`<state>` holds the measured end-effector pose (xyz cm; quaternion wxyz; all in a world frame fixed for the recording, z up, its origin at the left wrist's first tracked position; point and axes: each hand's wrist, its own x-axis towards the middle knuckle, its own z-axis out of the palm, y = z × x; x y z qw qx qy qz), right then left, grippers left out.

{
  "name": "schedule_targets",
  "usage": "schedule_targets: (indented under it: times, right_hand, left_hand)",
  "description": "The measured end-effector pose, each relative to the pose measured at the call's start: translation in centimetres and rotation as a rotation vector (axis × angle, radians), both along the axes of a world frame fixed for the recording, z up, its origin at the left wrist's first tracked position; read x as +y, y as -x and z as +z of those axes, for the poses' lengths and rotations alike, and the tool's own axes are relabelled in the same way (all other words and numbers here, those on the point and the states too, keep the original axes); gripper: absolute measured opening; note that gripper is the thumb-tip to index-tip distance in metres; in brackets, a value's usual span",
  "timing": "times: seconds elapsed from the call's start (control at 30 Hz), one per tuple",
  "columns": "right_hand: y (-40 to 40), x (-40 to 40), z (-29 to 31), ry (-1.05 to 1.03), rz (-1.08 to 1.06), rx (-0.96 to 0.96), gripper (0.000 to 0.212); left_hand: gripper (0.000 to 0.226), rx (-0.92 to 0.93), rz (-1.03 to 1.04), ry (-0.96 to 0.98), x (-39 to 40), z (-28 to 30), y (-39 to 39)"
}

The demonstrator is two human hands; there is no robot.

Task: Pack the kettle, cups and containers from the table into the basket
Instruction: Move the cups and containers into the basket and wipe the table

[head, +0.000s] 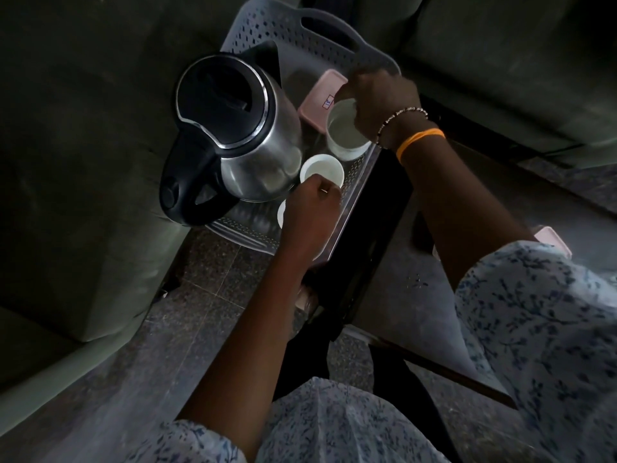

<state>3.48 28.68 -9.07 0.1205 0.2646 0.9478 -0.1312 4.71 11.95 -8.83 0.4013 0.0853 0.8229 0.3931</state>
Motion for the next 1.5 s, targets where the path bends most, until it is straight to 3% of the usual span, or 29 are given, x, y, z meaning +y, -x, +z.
schedule_targets:
  times: [0.27, 0.6, 0.87, 0.93, 1.03, 1.1, 1.37, 1.5]
  right_hand:
    - [0.0, 0.5, -0.7, 0.039, -0.089, 0.098, 0.048]
    - [1.0, -0.1, -1.7, -0.005, -0.024, -0.068, 0.042]
    - [0.2, 0.0, -3.7, 0.117, -0.091, -0.072, 0.041]
    - [0.3, 0.2, -3.6, 0.172, -0.13, -0.018, 0.033]
    - [1.2, 0.7, -4.0, 0.17, -0.4, 0.132, 0.03]
    - [2.1, 1.0, -4.5, 0.179, -0.481, 0.088, 0.035]
    - [4.4, 0.9, -4.7, 0.34, -0.341, 0.086, 0.041]
    - [2.5, 0.5, -3.4, 0.37, -0.439, 0.299, 0.039]
  left_hand:
    - [0.015, 0.0, -0.011, -0.013, 0.3, -0.2, -0.3]
    - [0.015, -0.023, -0.022, -0.034, 0.1, -0.2, -0.1]
    - [0.007, -0.031, -0.009, -0.008, -0.4, -0.4, 0.2]
    - [0.008, -0.038, 0.016, 0.002, -0.5, -0.4, 0.5]
    - [0.016, -0.036, 0.028, 0.009, -0.5, -0.3, 0.9]
    - [0.016, -0.032, 0.027, 0.002, -0.4, -0.3, 1.1]
    - [0.015, -0.053, 0.041, -0.031, -0.6, -0.8, 1.1]
    - [0.013, -0.028, 0.034, -0.034, -0.6, -0.6, 0.9]
